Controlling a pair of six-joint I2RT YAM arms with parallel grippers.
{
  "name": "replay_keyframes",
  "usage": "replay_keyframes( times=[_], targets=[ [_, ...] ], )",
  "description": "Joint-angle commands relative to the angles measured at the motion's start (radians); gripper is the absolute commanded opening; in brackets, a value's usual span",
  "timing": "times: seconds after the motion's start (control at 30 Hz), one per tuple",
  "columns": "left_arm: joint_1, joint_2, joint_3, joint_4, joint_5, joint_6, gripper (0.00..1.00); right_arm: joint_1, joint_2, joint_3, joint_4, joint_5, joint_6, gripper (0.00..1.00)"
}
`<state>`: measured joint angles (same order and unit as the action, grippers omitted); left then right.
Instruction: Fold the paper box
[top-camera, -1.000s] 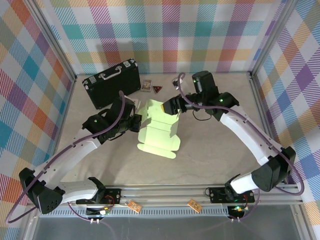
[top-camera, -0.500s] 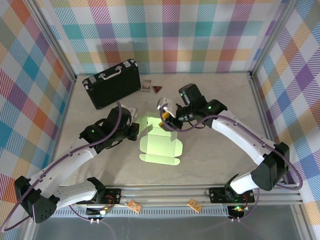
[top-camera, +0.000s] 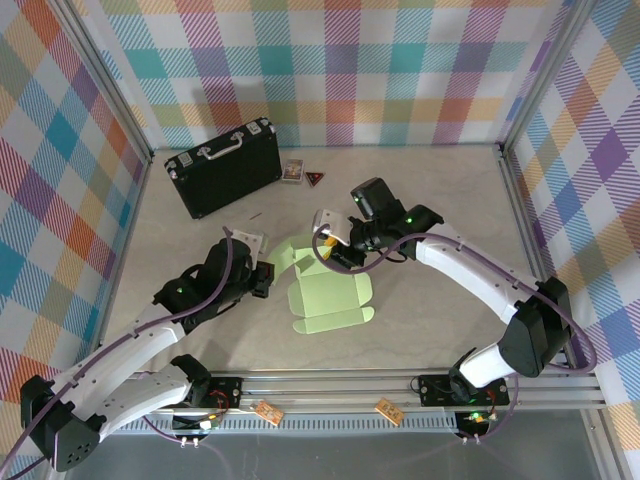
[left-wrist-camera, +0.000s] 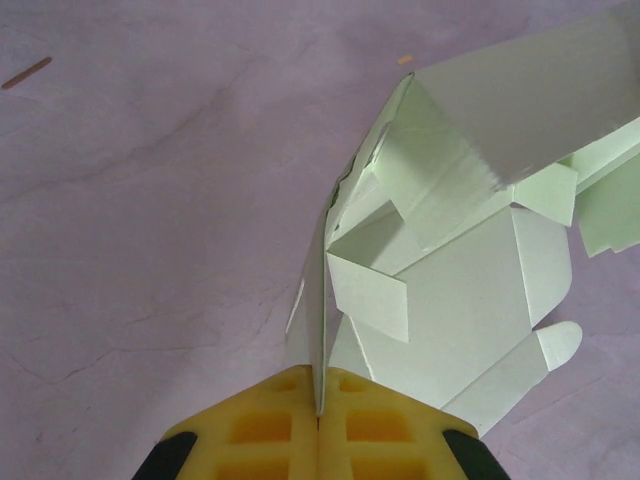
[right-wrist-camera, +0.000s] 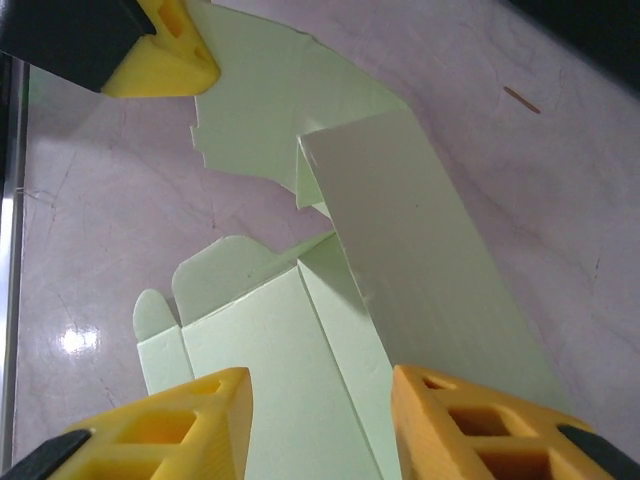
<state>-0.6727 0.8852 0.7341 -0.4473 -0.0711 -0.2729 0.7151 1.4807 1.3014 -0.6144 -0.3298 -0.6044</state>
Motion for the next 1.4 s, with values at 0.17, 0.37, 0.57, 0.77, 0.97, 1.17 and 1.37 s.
replay_keyframes(
  times=[0.17, 0.37, 0.57, 0.77, 0.97, 1.17, 1.37],
  targets=[
    [-0.009, -0.032, -0.032, 0.139, 0.007, 0.039, 0.0, -0.029, 0.011, 0.066, -0.08, -0.143, -0.1, 0.48],
    [-0.018, -0.013, 0.005, 0.112, -0.037, 0.097, 0.0, -0.063, 0.021, 0.213, -0.242, -0.331, -0.127, 0.58],
    [-0.022, 0.01, 0.019, 0.129, -0.05, 0.169, 0.0, -0.115, 0.018, 0.291, -0.198, -0.336, -0.001, 0.62],
    [-0.023, 0.02, -0.023, 0.222, -0.037, 0.219, 0.0, -0.203, 0.164, 0.433, -0.267, -0.292, 0.076, 0.55],
    [-0.023, 0.066, -0.025, 0.249, -0.025, 0.245, 0.0, -0.203, 0.279, 0.456, -0.294, -0.312, 0.079, 0.52],
    [-0.022, 0.08, -0.029, 0.263, -0.029, 0.251, 0.0, -0.197, 0.259, 0.354, -0.294, -0.433, 0.014, 0.51],
    [-0.024, 0.087, -0.049, 0.289, -0.026, 0.246, 0.0, -0.191, 0.199, 0.219, -0.216, -0.446, 0.023, 0.51]
  ],
)
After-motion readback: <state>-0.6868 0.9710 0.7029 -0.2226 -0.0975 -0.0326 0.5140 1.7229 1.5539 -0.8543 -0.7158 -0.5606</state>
